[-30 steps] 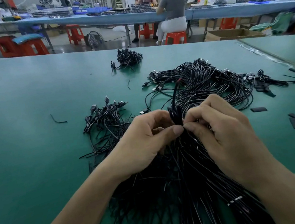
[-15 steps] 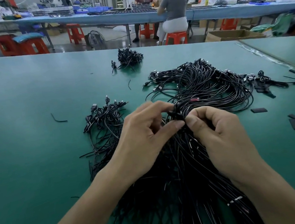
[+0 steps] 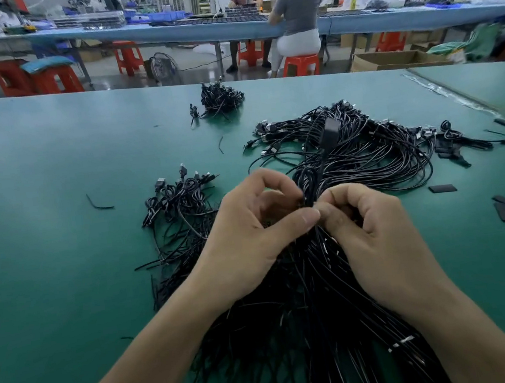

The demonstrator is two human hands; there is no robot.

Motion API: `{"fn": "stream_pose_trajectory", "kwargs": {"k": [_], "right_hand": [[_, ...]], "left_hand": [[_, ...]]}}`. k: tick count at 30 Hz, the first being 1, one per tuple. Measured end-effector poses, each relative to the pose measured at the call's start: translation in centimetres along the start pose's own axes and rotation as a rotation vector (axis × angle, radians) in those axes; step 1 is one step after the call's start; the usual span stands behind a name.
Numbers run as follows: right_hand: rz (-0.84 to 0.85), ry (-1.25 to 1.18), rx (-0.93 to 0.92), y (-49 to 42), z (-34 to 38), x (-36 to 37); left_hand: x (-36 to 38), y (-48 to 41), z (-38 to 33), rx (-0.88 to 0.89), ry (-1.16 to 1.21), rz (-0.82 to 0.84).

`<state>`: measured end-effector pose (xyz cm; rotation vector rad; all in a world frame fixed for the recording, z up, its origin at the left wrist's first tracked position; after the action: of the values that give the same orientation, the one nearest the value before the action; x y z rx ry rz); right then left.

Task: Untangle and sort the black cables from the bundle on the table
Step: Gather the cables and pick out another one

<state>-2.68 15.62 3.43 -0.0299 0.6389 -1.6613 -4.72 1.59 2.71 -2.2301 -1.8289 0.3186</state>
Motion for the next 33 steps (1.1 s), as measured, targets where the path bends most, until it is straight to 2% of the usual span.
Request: {"fn": "stream_pose_trajectory", "kwargs": {"k": [6,10,14,20,26,30,33], "right_hand": [[0.036,-0.098,0.073,0.2,-0.4,0.6],[0.046,-0.197,0.106,0.2,-0.2,0.7],[0.06,-0.158,0.065,0.1,0.1,0.5],[0.034,-0.052,0.027,-0.3,0.1,-0.5],[-0.022,0.121,-0.074,-0.3,0.9,-1.3],[0.006,0.058,0.017,-0.2,0.3,-0.6],[0.032,-0.131,0.2,0.3,-0.6,0.2]], "left_hand": [[-1.2,-0.2,0.2,0.024,-0.15,-0.037],[-0.9,-0.3,-0.1,0.057,-0.149,-0.025],[-1.4,-0.2,-0.3,0.108,-0.279,-0.057],[0.1,0.5,-0.5,0.061,-0.126,0.053],[0.0,0.4,-0.7,0.048,-0.058,0.026],[-0.3,0.3,-0.8,0.098,-0.123,-0.043],[-0.6,0.1,-0.4,0.083,-0.099,-0.056]]}}
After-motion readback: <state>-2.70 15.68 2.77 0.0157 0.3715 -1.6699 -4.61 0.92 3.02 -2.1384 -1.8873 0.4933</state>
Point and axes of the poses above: each hand's wrist, its own y-axis away from the middle knuckle, its own x-axis out of the palm, z = x × y, the point moved 7 cm from there along -y, towards the middle knuckle, and after that the axes turned 5 degrees about -z, right-handed, at the moved point
